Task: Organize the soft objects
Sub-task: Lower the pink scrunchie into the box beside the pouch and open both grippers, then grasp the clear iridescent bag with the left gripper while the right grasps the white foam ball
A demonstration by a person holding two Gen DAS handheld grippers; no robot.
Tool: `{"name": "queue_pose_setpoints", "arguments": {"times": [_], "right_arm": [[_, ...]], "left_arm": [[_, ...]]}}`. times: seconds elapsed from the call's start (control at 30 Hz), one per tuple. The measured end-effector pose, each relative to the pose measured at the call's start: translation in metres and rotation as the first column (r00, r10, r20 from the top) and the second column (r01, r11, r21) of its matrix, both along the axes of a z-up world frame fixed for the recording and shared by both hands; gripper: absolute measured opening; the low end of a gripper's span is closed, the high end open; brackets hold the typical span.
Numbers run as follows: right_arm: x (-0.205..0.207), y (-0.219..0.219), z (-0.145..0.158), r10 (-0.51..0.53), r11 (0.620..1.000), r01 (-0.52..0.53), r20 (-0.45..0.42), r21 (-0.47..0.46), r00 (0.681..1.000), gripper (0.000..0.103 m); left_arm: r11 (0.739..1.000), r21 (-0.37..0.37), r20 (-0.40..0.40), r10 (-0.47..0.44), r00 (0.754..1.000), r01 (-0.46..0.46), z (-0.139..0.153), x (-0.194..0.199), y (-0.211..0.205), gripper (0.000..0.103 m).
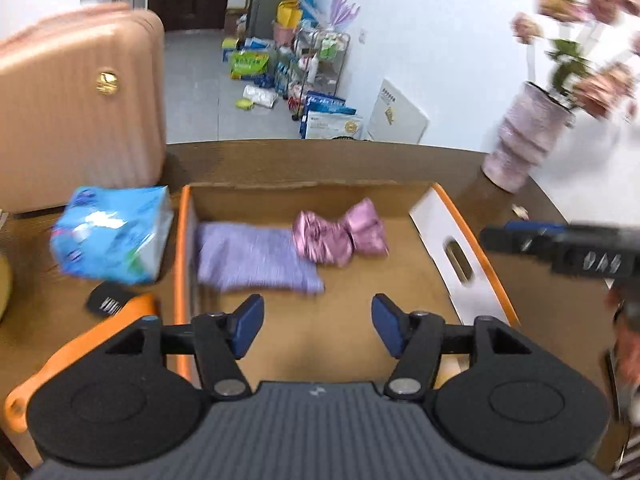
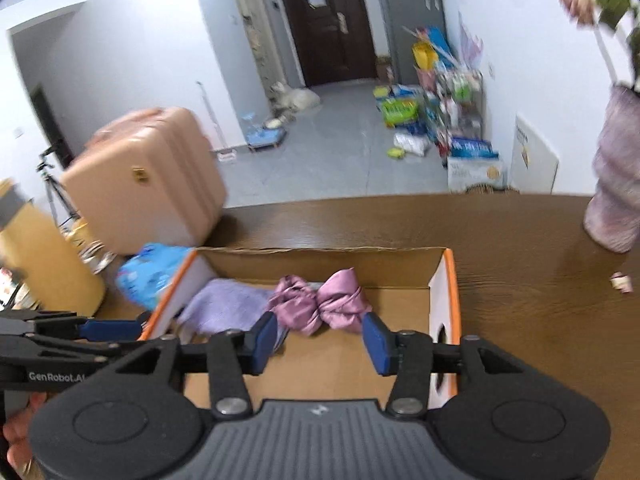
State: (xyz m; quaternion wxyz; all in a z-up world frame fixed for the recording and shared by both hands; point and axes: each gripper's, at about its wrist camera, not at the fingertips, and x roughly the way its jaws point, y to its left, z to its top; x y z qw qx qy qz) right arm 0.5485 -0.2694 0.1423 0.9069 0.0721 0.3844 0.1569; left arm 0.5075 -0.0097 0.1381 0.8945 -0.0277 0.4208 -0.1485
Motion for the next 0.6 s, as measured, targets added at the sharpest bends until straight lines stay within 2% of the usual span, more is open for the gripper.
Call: {"name": "queue_pose_setpoints", "arguments": {"times": [0.07, 0.13, 0.23, 0.27, 0.33, 0.37, 0.43, 0.5, 0.6], "right_arm": [[-0.039, -0.006, 0.014, 0.03, 1.0, -0.029, 0.044, -0.01, 0.999, 0.053], [-0.075, -0.011, 0.023, 0.047, 0.999, -0.046, 0.076, -0.02, 0.996, 0.055], [-0.133, -0.016, 0.022, 0.061, 0.998, -0.059, 0.117, -0.021, 0.991, 0.059], [-0.154, -0.016, 0.018, 0.065, 0.998, -0.063, 0.135, -0.019, 0.989, 0.062], [-0.199, -0.015, 0.003, 0.091, 0.996, -0.091, 0.165, -0.01, 0.982, 0.065], [-0.219, -0.015, -0.005, 0.101, 0.995, -0.102, 0.18, -0.002, 0.979, 0.067], [-0.262, -0.013, -0.023, 0.109, 0.993, -0.114, 0.216, 0.013, 0.97, 0.075], [-0.301, -0.008, -0.04, 0.083, 0.996, -0.087, 0.269, 0.003, 0.96, 0.088], [-0.362, 0.006, -0.07, 0.04, 0.997, -0.01, 0.384, -0.081, 0.922, 0.09]], "left_arm": [[1.0, 0.011, 0.036, -0.012, 0.999, 0.012, 0.008, -0.04, 0.006, 0.073], [1.0, 0.02, 0.063, -0.025, 0.998, 0.024, 0.013, -0.079, 0.013, 0.075], [1.0, 0.01, 0.116, -0.003, 0.993, 0.002, 0.008, -0.146, 0.027, 0.081], [1.0, 0.017, 0.156, -0.005, 0.988, 0.002, 0.002, -0.172, 0.03, 0.084], [0.999, 0.045, 0.226, 0.017, 0.974, -0.028, -0.014, -0.22, 0.034, 0.087], [0.997, 0.048, 0.256, 0.039, 0.966, -0.053, -0.023, -0.244, 0.036, 0.092], [0.995, 0.047, 0.299, 0.074, 0.951, -0.092, -0.044, -0.288, 0.038, 0.095], [0.99, 0.073, 0.333, 0.088, 0.939, -0.119, -0.064, -0.327, 0.036, 0.096], [0.975, 0.059, 0.341, 0.183, 0.922, -0.215, -0.091, -0.372, 0.036, 0.098]]}}
